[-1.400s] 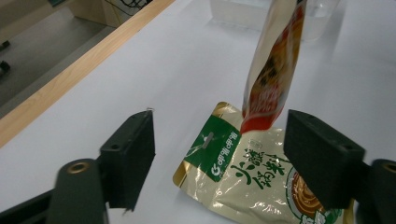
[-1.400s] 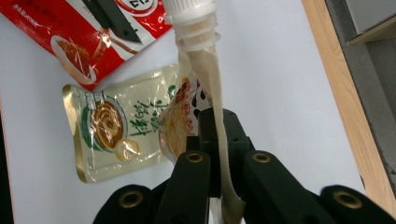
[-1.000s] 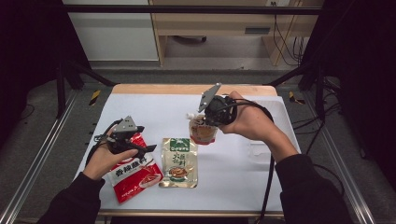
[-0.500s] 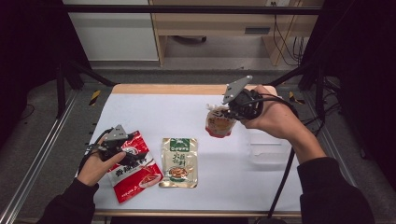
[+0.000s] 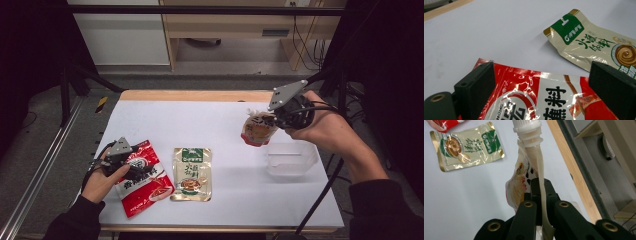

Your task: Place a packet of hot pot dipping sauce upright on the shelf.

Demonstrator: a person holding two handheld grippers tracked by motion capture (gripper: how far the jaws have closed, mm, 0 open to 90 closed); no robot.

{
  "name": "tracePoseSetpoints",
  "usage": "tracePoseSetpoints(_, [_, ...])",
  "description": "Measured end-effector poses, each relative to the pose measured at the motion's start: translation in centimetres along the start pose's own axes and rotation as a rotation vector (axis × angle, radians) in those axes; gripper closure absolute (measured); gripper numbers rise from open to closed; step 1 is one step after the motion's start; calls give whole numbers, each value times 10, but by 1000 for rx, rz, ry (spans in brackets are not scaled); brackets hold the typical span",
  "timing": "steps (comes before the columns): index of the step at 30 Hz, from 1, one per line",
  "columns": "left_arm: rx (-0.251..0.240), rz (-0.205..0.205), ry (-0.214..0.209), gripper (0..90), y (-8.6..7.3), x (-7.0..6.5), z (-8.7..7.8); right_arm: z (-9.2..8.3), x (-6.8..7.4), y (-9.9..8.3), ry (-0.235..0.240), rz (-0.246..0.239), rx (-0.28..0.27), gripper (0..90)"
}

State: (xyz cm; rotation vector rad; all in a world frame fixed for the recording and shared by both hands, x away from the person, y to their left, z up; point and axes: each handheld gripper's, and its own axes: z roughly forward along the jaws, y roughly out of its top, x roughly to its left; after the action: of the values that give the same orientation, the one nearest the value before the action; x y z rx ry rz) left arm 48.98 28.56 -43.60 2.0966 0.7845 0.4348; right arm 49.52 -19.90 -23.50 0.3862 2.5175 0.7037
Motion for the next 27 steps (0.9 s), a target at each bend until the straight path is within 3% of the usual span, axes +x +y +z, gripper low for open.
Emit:
tracePoseSetpoints(8, [13, -4, 17, 71, -11, 4, -4, -14, -8, -27, -44, 64, 5, 900])
tracePoseSetpoints(14, [0, -18, 27, 71, -13, 8, -7, -18, -12, -41, -53, 83, 16, 900])
tracePoseSetpoints(27, [6, -15, 27, 71, -14, 9, -7, -17, -14, -67, -22, 102, 55, 900])
